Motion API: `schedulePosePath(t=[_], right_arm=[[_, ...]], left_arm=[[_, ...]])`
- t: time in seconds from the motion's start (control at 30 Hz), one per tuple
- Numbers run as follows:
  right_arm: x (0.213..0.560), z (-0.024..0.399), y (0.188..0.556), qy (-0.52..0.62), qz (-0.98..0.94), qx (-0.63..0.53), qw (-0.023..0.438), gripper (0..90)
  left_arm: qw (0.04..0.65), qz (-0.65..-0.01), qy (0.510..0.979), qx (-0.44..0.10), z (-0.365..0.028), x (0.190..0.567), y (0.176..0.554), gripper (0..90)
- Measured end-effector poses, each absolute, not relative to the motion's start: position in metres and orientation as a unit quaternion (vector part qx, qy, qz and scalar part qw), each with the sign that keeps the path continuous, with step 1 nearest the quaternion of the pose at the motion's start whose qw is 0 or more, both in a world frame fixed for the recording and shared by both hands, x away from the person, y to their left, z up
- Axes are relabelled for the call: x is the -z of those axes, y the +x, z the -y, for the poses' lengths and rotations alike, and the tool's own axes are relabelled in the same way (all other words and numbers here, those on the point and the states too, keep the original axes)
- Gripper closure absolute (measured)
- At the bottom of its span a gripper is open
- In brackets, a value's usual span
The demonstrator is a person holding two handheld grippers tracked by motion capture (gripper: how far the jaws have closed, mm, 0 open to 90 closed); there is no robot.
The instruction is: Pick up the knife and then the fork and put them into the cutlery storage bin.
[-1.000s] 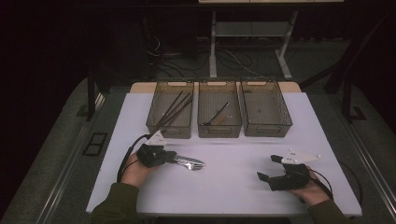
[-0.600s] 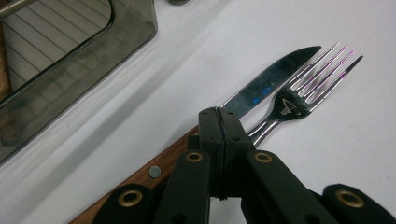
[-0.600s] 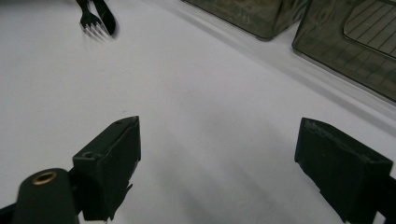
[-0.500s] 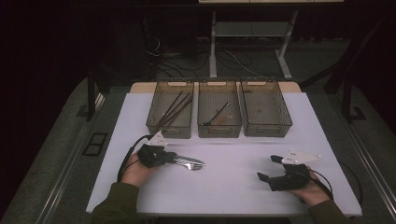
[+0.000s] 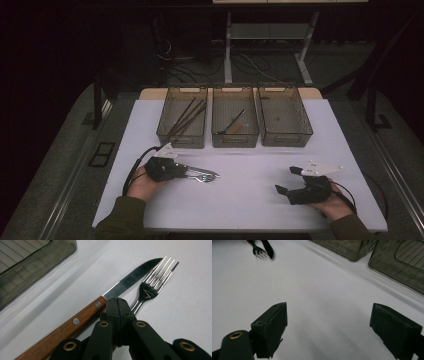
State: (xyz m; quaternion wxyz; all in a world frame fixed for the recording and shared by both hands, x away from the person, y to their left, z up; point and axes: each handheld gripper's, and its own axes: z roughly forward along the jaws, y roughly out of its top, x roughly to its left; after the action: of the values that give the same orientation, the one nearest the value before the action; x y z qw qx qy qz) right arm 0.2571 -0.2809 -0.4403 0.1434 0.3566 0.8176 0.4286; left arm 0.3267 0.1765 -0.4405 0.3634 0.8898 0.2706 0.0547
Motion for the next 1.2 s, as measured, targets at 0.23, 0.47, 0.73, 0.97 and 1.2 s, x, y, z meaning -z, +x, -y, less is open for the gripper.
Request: schedulePosePath(t=[0.23, 0.47, 0.73, 0.97, 1.2], right_arm=[[0.44, 0.281, 0.257, 0.357, -0.818, -0.429, 0.143, 14.5], [0.44, 0.281, 0.257, 0.356, -0.818, -0.429, 0.143, 14.5], [0.441, 0.281, 0.258, 0.355, -0.818, -0.428, 0.145, 14.5], [0.441, 0.28, 0.258, 0.355, -0.819, -0.427, 0.145, 14.5], [0.441, 0.28, 0.258, 0.355, -0.819, -0.427, 0.145, 14.5]], left_arm=[[0.35, -0.269, 0.894, -0.079, -0.184, 0.439, 0.324, 89.3], [0.34, -0.282, 0.894, -0.08, -0.196, 0.441, 0.322, 89.4], [0.34, -0.276, 0.896, -0.075, -0.203, 0.441, 0.309, 89.4], [0.342, -0.275, 0.897, -0.06, -0.204, 0.44, 0.294, 89.4], [0.341, -0.277, 0.896, -0.061, -0.202, 0.438, 0.281, 89.3]])
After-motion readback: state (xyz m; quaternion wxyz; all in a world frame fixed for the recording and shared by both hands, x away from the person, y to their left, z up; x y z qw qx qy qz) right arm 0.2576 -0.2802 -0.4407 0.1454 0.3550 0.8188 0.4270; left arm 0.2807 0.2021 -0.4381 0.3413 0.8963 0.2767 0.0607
